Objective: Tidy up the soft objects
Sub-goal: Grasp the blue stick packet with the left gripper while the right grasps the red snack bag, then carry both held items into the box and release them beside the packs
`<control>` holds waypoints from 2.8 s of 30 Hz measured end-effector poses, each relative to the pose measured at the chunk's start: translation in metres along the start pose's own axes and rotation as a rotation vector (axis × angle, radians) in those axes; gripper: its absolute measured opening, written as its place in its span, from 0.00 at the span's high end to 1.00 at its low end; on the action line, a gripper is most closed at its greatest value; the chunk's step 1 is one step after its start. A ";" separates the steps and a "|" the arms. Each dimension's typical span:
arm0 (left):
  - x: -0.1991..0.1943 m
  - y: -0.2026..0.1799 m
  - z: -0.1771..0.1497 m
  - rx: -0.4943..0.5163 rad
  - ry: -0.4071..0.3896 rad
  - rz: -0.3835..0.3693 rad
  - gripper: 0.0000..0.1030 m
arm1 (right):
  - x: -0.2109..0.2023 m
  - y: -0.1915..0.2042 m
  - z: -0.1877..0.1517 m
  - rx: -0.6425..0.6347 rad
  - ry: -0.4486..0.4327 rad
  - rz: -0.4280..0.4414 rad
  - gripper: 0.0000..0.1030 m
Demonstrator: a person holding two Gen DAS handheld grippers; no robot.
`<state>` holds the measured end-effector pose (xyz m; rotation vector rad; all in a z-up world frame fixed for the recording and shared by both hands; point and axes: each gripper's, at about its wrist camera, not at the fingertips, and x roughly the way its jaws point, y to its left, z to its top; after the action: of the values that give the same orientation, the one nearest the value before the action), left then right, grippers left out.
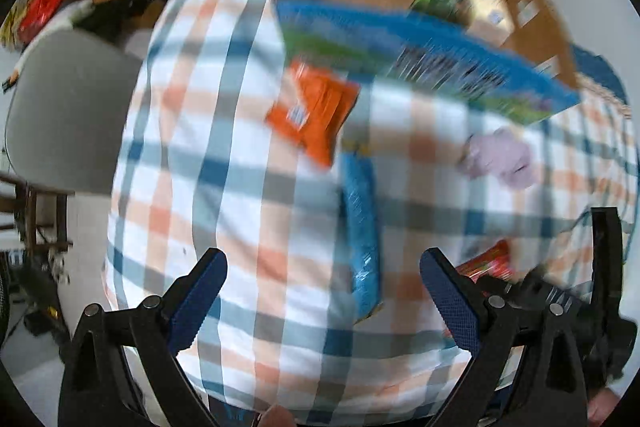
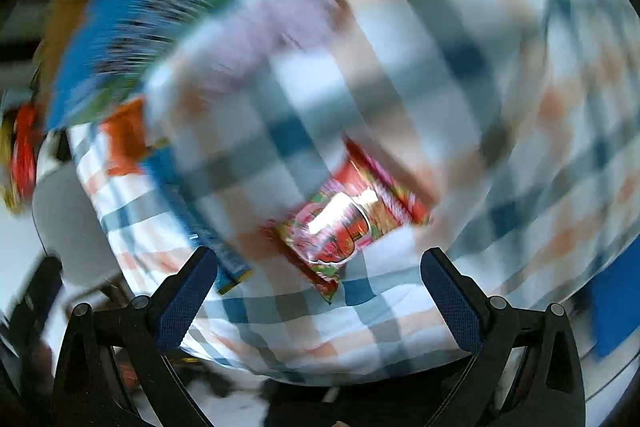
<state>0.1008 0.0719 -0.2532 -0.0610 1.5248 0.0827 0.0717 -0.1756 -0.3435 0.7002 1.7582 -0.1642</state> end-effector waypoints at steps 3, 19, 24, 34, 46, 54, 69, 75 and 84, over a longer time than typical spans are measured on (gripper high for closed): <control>0.019 0.006 -0.005 -0.017 0.046 0.004 0.04 | 0.034 -0.023 0.005 0.144 0.061 0.068 0.04; 0.079 -0.025 0.012 0.050 0.158 -0.084 0.04 | 0.051 0.036 0.014 -0.426 0.008 -0.358 0.47; 0.109 -0.038 0.019 0.080 0.191 -0.079 0.21 | 0.044 0.038 0.014 -0.425 -0.031 -0.345 0.41; 0.110 -0.044 0.015 0.133 0.160 0.000 0.77 | 0.059 0.018 0.010 -0.344 0.018 -0.341 0.41; 0.070 -0.054 -0.026 0.146 0.107 -0.022 0.86 | 0.047 0.053 -0.005 -0.400 -0.013 -0.338 0.53; 0.024 -0.052 -0.042 0.138 0.046 -0.079 0.87 | 0.015 0.058 -0.031 -0.441 -0.056 -0.295 0.53; -0.105 -0.045 0.061 0.133 -0.170 -0.282 0.87 | -0.109 0.105 -0.034 -0.534 -0.187 -0.118 0.54; -0.116 -0.057 0.139 0.142 -0.219 -0.250 0.87 | -0.148 0.148 0.024 -0.540 -0.261 -0.099 0.54; -0.062 -0.065 0.246 0.170 -0.129 -0.175 0.87 | -0.144 0.194 0.118 -0.483 -0.271 -0.154 0.54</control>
<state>0.3492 0.0288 -0.1811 -0.0520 1.3871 -0.1790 0.2946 -0.1252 -0.2014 0.1813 1.5088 0.0611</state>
